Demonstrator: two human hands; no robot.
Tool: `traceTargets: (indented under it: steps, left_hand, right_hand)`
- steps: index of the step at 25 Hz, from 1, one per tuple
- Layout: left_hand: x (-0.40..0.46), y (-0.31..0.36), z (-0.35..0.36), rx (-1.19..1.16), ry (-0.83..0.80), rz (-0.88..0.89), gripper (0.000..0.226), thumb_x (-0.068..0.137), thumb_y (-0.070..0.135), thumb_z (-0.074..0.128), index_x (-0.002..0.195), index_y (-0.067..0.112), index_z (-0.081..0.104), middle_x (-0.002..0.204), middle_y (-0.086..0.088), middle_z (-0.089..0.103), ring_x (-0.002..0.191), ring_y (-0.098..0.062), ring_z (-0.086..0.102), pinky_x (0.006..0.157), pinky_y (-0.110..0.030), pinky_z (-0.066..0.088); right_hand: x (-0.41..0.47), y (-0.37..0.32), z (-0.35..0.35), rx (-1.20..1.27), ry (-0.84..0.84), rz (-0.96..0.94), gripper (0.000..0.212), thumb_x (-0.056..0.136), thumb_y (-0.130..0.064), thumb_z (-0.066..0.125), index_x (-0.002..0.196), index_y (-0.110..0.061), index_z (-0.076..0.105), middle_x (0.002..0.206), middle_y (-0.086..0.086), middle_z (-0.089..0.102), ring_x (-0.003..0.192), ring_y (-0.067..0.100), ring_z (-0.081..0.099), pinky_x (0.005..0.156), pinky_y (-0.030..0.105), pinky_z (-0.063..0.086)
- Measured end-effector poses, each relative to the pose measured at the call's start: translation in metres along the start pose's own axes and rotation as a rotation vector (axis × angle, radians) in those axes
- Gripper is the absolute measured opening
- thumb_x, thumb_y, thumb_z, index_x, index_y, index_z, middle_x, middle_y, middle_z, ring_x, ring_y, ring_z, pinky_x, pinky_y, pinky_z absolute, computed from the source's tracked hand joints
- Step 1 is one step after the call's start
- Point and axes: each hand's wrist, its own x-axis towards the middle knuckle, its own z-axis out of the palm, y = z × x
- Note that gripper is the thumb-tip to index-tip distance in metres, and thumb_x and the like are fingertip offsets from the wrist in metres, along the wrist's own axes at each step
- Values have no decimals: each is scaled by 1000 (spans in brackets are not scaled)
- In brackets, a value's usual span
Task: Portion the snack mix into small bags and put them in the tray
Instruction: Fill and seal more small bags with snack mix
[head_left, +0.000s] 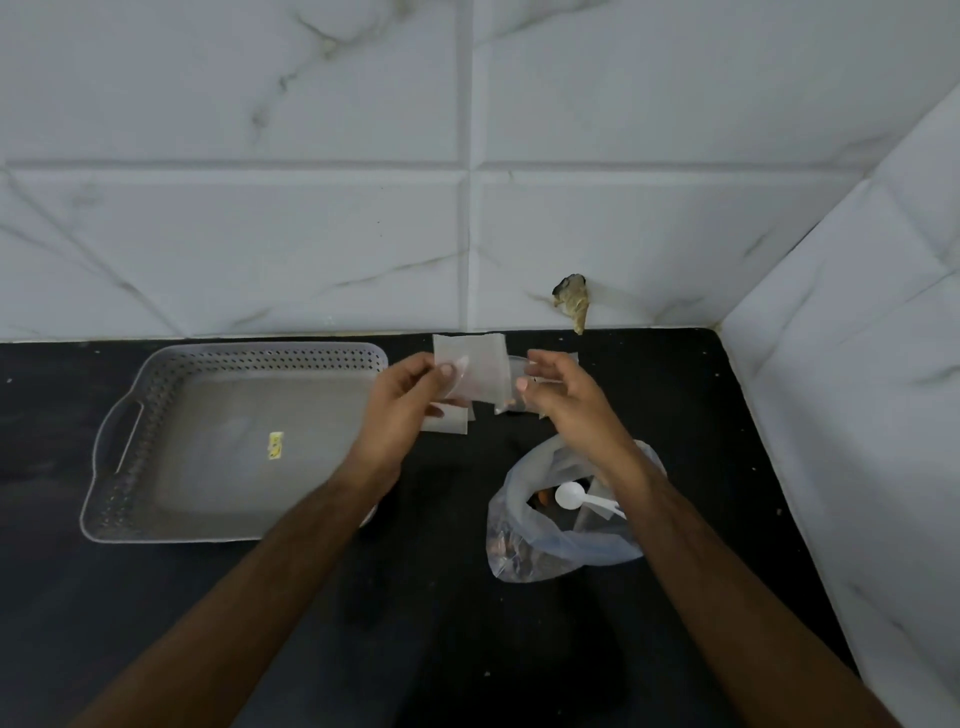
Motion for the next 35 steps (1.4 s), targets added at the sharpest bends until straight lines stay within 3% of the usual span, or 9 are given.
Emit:
traceTargets:
  steps: [2, 5, 10, 13, 16, 19, 22, 27, 35]
  left_hand:
    - [-25, 9, -1, -323, -60, -145, 20, 102, 19, 54, 112, 9, 69, 111, -17, 74, 89, -24, 73, 70, -28, 54]
    - [-52, 5, -3, -436, -67, -192, 23, 99, 24, 55, 115, 13, 67, 111, -14, 73, 84, -21, 71, 71, -29, 55]
    - [-82, -3, -3, -355, -72, -170, 33, 96, 29, 56, 121, 9, 64, 115, -17, 72, 86, -23, 71, 73, -32, 54]
    - [-92, -6, -2, -152, 14, -108, 23, 101, 20, 57, 123, 17, 62, 124, -10, 67, 106, -27, 67, 80, -31, 54]
    - [-99, 1, 0, 156, 251, 152, 34, 95, 13, 67, 127, 21, 55, 122, 0, 57, 104, -11, 60, 77, -14, 49]
    - [-100, 14, 4, 306, 83, 365, 26, 94, 10, 68, 118, 17, 58, 100, 0, 61, 86, -12, 62, 69, -16, 50]
    - [-94, 19, 12, 229, -105, 238, 17, 95, 20, 69, 110, 19, 63, 97, 3, 69, 89, -12, 68, 75, -25, 55]
    - [-91, 15, 16, 26, -91, 102, 17, 92, 22, 70, 106, 11, 68, 97, -6, 74, 91, -23, 73, 79, -37, 60]
    - [-87, 14, 11, -72, -135, 58, 23, 99, 15, 60, 111, 0, 73, 99, -16, 78, 95, -34, 75, 87, -43, 61]
  right_hand:
    - [-10, -5, 2, 320, -87, 99, 32, 97, -31, 63, 126, -19, 65, 116, 0, 71, 106, 14, 68, 93, 32, 55]
    - [-33, -10, 1, 543, -220, 122, 23, 96, -19, 62, 112, -4, 68, 96, 12, 71, 86, 20, 68, 76, 29, 57]
    - [-68, -13, 4, 315, -168, 7, 18, 92, -16, 69, 104, -4, 74, 89, 17, 69, 77, 15, 66, 68, 26, 55]
    - [-85, -13, 9, 178, -104, -72, 14, 90, -16, 72, 97, -4, 75, 90, 19, 70, 76, 17, 67, 72, 29, 57]
    - [-94, -13, 16, 72, 0, -143, 7, 88, -14, 74, 92, -8, 74, 81, 8, 72, 70, 14, 69, 69, 27, 59]
    - [-102, -15, 24, 25, 61, -182, 11, 84, -17, 79, 93, -15, 72, 81, 0, 73, 73, 13, 72, 65, 27, 60]
    - [-107, -17, 32, 50, 63, -241, 16, 82, -19, 81, 94, -15, 71, 82, 1, 73, 74, 13, 71, 63, 23, 58]
    - [-109, -17, 36, 31, 51, -320, 13, 84, -9, 78, 95, -13, 74, 85, -4, 75, 82, 12, 73, 73, 27, 61]
    - [-104, -17, 31, 63, 55, -315, 10, 85, -6, 77, 95, -8, 75, 87, 2, 76, 84, 14, 73, 73, 26, 61]
